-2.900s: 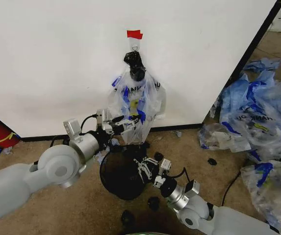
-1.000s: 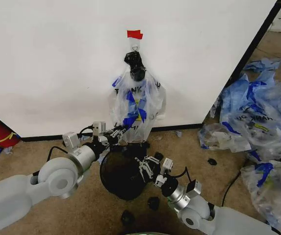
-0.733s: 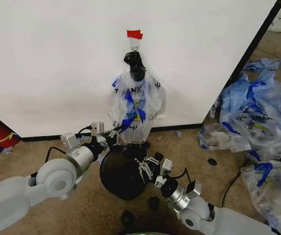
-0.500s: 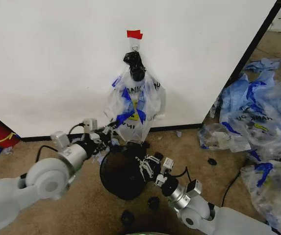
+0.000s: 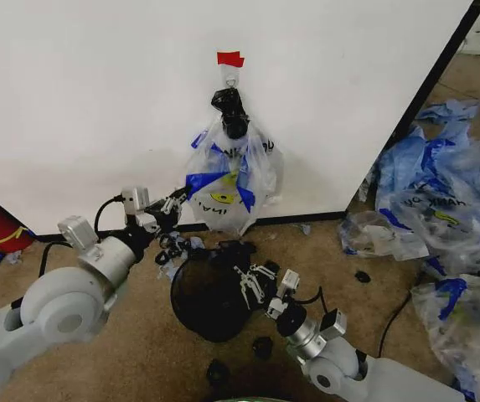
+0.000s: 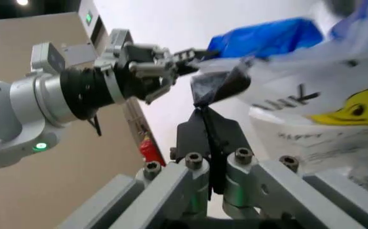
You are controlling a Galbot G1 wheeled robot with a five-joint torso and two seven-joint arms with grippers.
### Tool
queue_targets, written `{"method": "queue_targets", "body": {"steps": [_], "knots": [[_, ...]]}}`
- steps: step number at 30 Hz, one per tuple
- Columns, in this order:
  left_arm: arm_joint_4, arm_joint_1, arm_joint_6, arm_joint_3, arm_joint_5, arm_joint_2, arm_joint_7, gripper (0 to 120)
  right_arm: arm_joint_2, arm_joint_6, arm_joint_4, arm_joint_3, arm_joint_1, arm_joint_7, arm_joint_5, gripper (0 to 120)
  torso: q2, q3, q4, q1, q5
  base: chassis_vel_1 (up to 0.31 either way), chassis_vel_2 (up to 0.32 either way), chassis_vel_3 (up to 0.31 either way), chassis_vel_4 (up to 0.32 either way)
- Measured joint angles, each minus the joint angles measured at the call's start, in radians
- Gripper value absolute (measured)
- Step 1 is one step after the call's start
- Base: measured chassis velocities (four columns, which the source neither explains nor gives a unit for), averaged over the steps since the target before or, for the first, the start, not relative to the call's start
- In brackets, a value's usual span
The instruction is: Pick up the garbage bag from the wall and place it over the trash bin.
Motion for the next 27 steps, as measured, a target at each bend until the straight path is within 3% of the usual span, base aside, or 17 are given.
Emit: {"method": "queue_targets", "body": {"steps": [20, 22, 27], "knots": [[0.005, 0.008, 0.005, 0.010, 0.003, -0.039, -0.031, 0, -0.054, -0.001, 0.068, 0.186, -0.184, -0.029, -0.026, 0, 0.000, 0.000, 0.0003, 0.000, 0.0001, 0.000, 0.000, 0.000, 0.000], [0.008, 0.010, 0.007, 0.015, 0.010, -0.045, -0.029, 0, -0.084, -0.010, 0.110, 0.230, -0.231, -0.032, -0.024, 11, 0.000, 0.000, 0.0001, 0.000, -0.0001, 0.000, 0.000, 0.000, 0.000], [0.013, 0.014, 0.007, 0.018, 0.017, -0.051, -0.028, 0, -0.114, -0.011, 0.152, 0.259, -0.270, -0.029, -0.021, 21, 0.000, 0.000, 0.0002, 0.000, -0.0001, 0.000, 0.000, 0.000, 0.000]]}}
